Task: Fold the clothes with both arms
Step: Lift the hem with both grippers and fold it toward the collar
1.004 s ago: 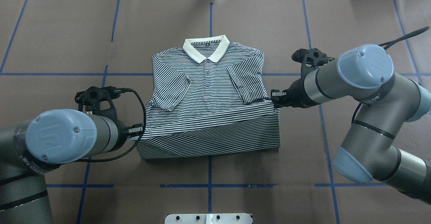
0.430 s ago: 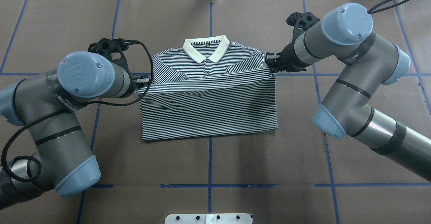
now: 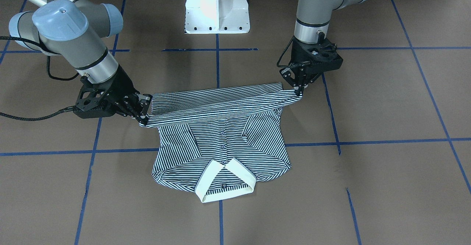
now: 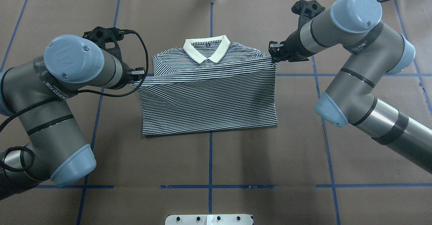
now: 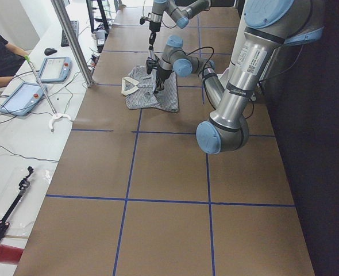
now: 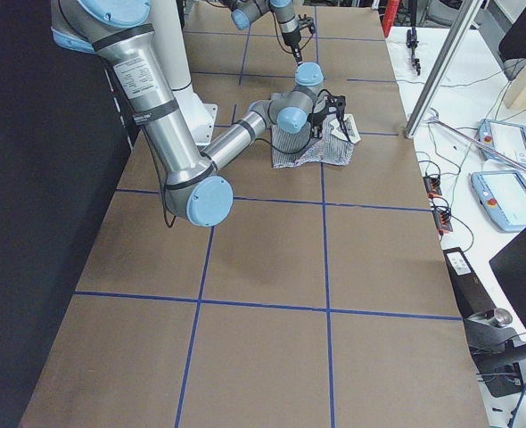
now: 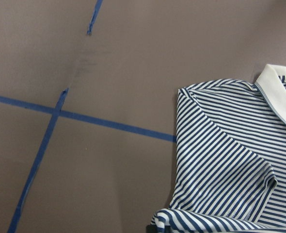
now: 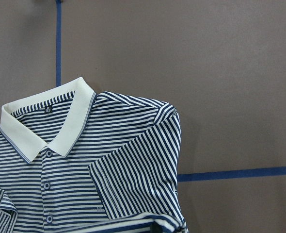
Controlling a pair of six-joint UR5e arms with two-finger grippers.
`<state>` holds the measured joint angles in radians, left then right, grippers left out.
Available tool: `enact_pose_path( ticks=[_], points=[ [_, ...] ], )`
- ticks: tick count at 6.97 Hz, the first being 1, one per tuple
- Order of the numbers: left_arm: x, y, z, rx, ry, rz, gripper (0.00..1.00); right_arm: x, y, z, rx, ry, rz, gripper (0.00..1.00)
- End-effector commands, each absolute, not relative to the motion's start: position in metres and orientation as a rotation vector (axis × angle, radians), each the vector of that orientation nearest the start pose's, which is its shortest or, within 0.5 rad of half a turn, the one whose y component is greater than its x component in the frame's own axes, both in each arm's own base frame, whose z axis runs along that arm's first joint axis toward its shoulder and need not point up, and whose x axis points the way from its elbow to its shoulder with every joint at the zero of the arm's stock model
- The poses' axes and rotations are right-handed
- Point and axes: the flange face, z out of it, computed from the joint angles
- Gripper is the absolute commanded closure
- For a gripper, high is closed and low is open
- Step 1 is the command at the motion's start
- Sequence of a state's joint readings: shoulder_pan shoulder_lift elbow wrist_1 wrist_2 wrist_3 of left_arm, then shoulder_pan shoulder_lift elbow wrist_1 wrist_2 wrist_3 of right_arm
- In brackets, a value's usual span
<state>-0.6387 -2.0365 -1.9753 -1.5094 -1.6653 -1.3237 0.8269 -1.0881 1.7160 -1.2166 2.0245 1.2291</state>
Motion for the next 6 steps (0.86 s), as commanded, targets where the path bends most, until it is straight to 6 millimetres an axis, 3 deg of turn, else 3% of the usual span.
enact_pose_path(
  ticks=[1,3,4,6],
  points=[
    [0.389,-0.444,0.235,0.269,0.778,-0.331,1.0,-0.356,-0.545,0.277,0.185,-1.04,0.217,1.0],
    [0.375,-0.459,0.238,0.288,0.761,-0.337,1.0,-0.369,-0.565,0.276,0.176,-1.023,0.223,1.0],
    [0.384,-0.468,0.247,0.281,0.745,-0.343,1.0,-0.377,-0.581,0.27,0.174,-1.017,0.231,1.0],
    [0.412,-0.503,0.277,0.297,0.765,-0.362,1.0,-0.388,-0.601,0.294,0.174,-1.004,0.238,1.0]
  ],
)
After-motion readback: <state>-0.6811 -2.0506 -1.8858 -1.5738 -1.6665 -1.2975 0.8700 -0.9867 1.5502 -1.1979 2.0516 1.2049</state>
